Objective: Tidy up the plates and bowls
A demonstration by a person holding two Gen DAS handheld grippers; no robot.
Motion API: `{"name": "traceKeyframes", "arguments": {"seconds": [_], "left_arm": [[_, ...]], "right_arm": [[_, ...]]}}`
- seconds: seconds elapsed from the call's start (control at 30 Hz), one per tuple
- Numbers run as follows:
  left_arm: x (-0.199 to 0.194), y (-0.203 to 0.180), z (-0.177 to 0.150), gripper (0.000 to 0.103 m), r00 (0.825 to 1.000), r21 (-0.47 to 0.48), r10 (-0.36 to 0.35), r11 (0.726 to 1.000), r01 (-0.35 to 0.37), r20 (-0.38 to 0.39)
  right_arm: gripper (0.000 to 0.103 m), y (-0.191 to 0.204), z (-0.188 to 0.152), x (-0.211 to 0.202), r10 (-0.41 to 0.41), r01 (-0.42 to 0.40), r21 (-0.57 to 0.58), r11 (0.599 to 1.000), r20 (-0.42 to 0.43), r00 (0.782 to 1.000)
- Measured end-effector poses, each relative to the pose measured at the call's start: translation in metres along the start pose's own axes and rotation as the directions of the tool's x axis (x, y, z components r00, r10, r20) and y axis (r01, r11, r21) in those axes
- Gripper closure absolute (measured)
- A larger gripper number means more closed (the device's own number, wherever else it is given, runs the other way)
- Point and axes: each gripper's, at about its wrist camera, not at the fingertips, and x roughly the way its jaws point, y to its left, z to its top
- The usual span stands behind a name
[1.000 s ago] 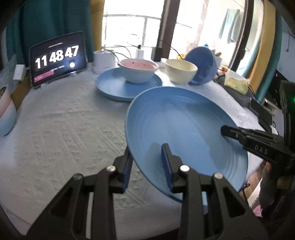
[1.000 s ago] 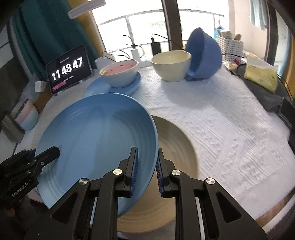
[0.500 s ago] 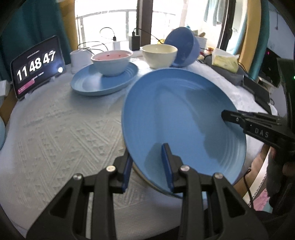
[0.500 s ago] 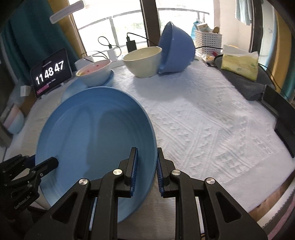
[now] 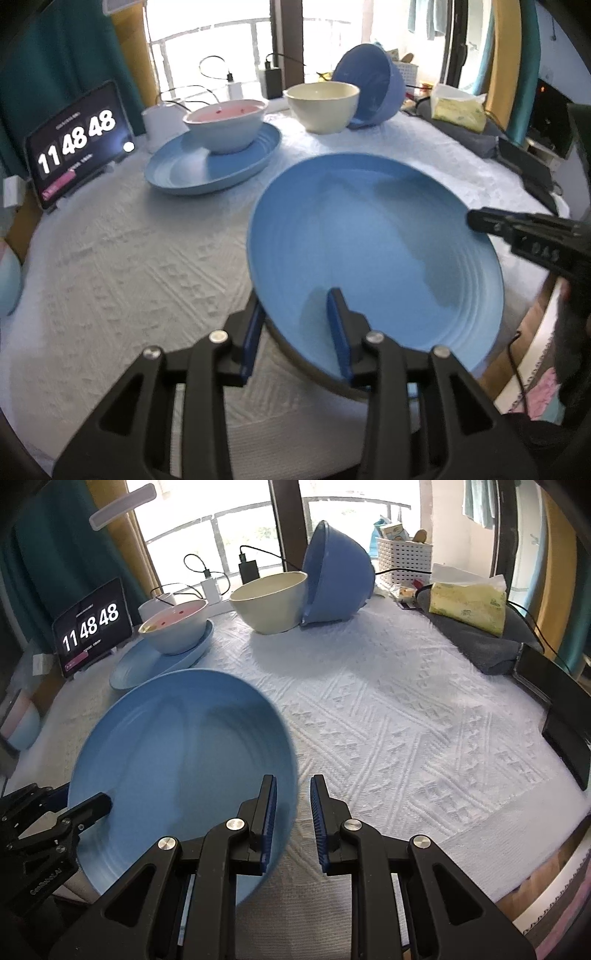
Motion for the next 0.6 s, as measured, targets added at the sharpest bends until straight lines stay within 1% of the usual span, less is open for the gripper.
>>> {"name": "traceKeyframes", "arguments": {"seconds": [0.03,0.1,0.23,0.37,0.43,0.53,0.6], "left_arm": [[0.000,0.003,0.000,0.065,1.000,-0.013,-0.010,1.000,0.009,-0.002],[-0.001,0.011,-0.001,0.058,1.000,-0.047,-0.032,0.998,0.032,0.000],[0.001,0.018,0.000,0.057,0.999,-0.071,-0.035,0.997,0.034,-0.001],[0.012,0.017,-0.001,0.057,0.999,-0.076,-0.035,0.997,0.032,-0.038],[0.014,0.016,-0.002,0.057,0.999,-0.081,-0.044,0.996,0.041,-0.030],[0.016,0.018,-0.002,0.057,0.998,-0.088,-0.059,0.994,0.057,-0.020],[0.018,0.021,-0.003,0.057,0.997,-0.098,-0.067,0.993,0.064,-0.027]], "right_arm": [[0.082,-0.001,0.000,0.000,-0.003,0.003,0.003,1.000,0.001,1.000],[0.082,-0.003,0.000,0.001,0.000,0.000,0.006,1.000,-0.007,1.000],[0.082,-0.004,0.000,0.002,-0.004,0.004,0.012,1.000,-0.004,1.000],[0.082,-0.005,0.000,0.004,-0.001,0.001,0.016,1.000,0.000,1.000],[0.080,-0.005,0.000,0.003,-0.002,0.001,0.016,1.000,0.001,1.000],[0.080,-0.003,0.000,0.003,-0.005,0.005,0.009,1.000,0.008,1.000],[0.079,-0.003,0.002,0.004,0.004,-0.004,0.012,1.000,0.006,1.000]]}}
